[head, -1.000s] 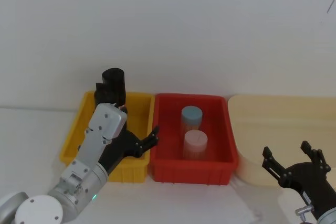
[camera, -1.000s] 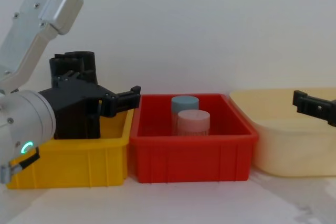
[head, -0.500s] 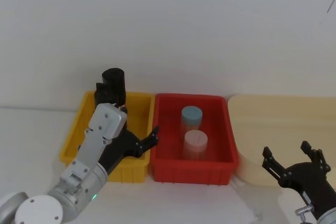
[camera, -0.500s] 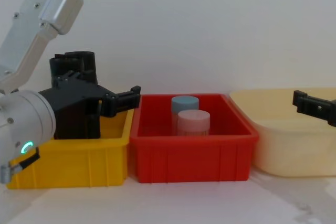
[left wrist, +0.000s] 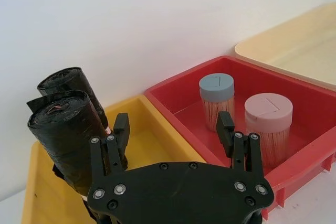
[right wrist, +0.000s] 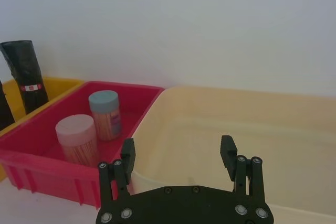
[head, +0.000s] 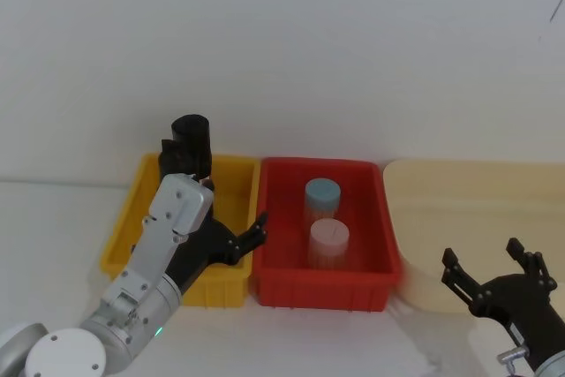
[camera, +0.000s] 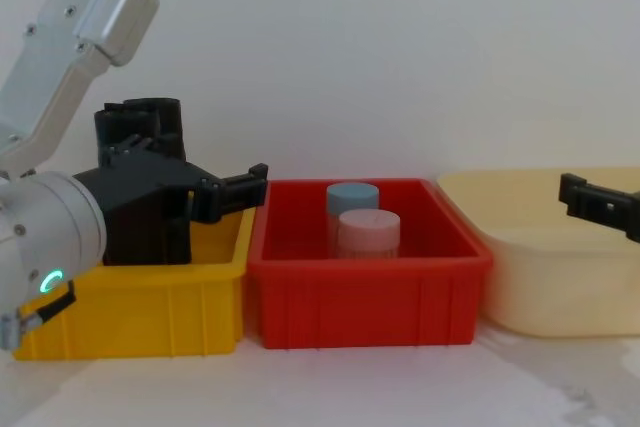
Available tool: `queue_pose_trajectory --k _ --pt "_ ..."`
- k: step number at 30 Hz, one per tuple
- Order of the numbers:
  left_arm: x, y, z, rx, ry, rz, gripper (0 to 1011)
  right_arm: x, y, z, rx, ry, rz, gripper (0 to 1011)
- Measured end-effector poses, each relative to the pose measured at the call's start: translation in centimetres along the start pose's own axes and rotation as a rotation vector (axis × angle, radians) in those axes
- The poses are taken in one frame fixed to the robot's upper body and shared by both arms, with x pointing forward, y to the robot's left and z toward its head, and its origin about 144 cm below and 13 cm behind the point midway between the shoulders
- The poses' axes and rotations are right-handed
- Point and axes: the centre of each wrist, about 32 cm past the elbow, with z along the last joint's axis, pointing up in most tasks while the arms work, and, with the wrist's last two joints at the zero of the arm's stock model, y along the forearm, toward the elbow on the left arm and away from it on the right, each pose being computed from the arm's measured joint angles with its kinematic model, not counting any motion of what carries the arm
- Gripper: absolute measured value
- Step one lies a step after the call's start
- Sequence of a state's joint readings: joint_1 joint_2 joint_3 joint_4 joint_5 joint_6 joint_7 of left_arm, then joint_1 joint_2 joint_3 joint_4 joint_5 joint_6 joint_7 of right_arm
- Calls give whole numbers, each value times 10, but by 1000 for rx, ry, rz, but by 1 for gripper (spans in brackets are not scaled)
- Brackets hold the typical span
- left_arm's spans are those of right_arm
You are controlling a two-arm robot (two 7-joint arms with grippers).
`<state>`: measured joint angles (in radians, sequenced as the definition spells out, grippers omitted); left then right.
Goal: Pick up the garbage bag with the one hand and transfer it to the other hand.
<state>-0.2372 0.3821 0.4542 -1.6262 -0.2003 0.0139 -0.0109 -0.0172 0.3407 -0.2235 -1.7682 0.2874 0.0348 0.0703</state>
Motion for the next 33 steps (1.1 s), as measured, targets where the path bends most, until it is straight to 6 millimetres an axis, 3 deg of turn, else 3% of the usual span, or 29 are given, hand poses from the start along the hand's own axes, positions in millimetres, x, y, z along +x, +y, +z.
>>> queue_pose_trajectory --k 18,28,33 --pt "0 0 0 0 0 0 1002 14 -15 12 -46 -38 137 999" --pt "0 0 0 0 0 0 1001 10 -3 21 -88 -71 259 999" --pt "0 0 0 0 0 0 1002 5 13 24 -122 -76 309 999"
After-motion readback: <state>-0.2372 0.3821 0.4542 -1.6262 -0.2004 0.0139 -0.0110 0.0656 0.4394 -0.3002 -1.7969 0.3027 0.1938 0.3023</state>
